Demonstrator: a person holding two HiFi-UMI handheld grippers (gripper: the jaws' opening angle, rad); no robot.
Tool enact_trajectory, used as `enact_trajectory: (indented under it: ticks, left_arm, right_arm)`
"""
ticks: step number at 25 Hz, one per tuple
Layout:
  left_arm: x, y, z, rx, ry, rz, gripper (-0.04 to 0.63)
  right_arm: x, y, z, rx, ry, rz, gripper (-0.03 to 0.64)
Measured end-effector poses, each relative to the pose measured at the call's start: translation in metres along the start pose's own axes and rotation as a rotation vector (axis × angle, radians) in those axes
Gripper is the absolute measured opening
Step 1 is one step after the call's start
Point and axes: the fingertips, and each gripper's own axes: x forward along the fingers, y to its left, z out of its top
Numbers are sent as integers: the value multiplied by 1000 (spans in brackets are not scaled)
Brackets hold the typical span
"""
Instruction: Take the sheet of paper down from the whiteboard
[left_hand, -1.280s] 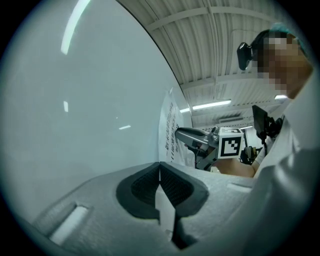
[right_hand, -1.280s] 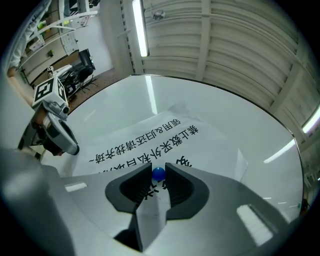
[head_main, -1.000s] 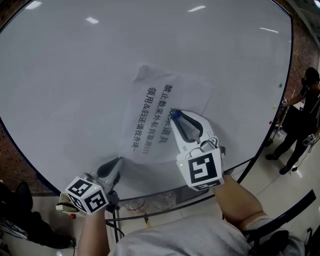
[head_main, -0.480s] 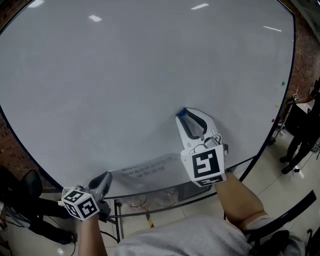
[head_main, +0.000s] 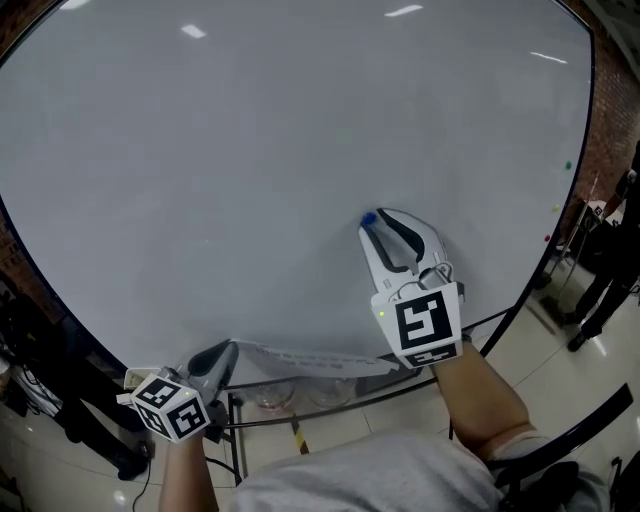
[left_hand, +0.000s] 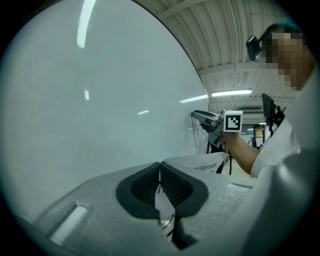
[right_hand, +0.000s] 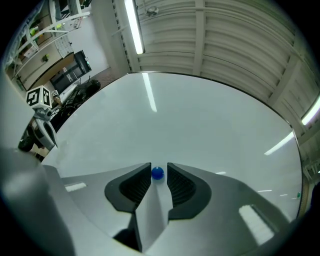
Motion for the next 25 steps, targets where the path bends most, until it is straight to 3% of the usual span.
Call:
enact_trajectory:
  ticks: [3,6,10,15,19,25]
  left_arm:
    - [2,-5,-6,13,16,7,2]
    - [9,-13,-17,20,22,20,2]
    - [7,-32,-31,20,43,25,2]
    - [-2,-72,-42,41,80,17,2]
    - [-6,-134,-48,46,83,11,2]
    - [-29,-280,-75,60,82,15,2]
  right_arm:
    - [-16,-2,-7,17,22,-10,58]
    - [-34,3,-41,79,94,19,2]
    - [-52,30,-80,106,221,110,2]
    - [-95,59,-91,176,290,243,2]
    - [-166,60,-114,249,373,318,2]
    - [-316,50,-122,375,415,438,2]
